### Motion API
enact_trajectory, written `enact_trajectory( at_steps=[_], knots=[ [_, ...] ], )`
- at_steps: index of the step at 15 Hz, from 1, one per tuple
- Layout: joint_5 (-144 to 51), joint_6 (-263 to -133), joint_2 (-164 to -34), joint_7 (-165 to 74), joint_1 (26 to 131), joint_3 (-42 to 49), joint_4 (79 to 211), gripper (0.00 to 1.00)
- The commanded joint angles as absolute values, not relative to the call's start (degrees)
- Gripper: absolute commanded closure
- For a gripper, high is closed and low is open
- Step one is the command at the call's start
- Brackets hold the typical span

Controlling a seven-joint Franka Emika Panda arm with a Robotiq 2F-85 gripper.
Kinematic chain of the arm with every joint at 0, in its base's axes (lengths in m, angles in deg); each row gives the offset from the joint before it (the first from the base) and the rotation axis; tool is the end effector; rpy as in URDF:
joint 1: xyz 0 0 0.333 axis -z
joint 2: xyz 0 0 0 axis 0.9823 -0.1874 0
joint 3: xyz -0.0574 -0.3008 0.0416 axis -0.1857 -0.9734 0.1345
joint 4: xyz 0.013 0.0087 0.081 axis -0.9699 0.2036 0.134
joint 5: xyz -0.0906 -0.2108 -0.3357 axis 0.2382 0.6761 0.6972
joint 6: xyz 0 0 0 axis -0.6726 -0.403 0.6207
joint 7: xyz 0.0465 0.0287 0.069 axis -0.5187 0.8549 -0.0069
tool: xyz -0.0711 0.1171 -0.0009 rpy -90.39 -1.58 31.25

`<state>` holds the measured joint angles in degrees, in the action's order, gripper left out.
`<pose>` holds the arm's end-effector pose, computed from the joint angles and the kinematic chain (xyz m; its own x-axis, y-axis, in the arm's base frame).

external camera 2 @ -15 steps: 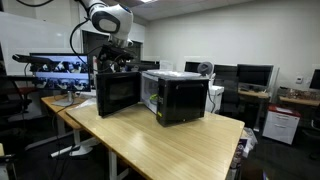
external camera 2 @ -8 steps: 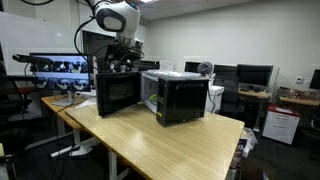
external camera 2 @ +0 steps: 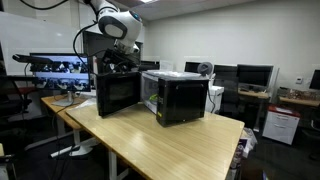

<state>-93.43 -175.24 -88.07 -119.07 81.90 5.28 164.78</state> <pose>0.5925 0.0125 0.3954 0.6941 0.5172 0.5008 0.7159 -0.5688 -0.4048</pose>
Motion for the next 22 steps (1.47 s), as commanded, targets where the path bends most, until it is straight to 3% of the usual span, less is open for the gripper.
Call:
enact_trajectory(
  at_steps=[1,14,22],
  knots=[
    [-95.8,-174.8,-89.0,-117.9,82.4,5.9,163.5,0.0],
    [-94.5,-175.9,-88.3,-118.6,80.5,8.8,160.4,0.0],
    [-91.4,-182.1,-88.0,-99.6,80.3,7.6,161.9,0.0]
  ],
)
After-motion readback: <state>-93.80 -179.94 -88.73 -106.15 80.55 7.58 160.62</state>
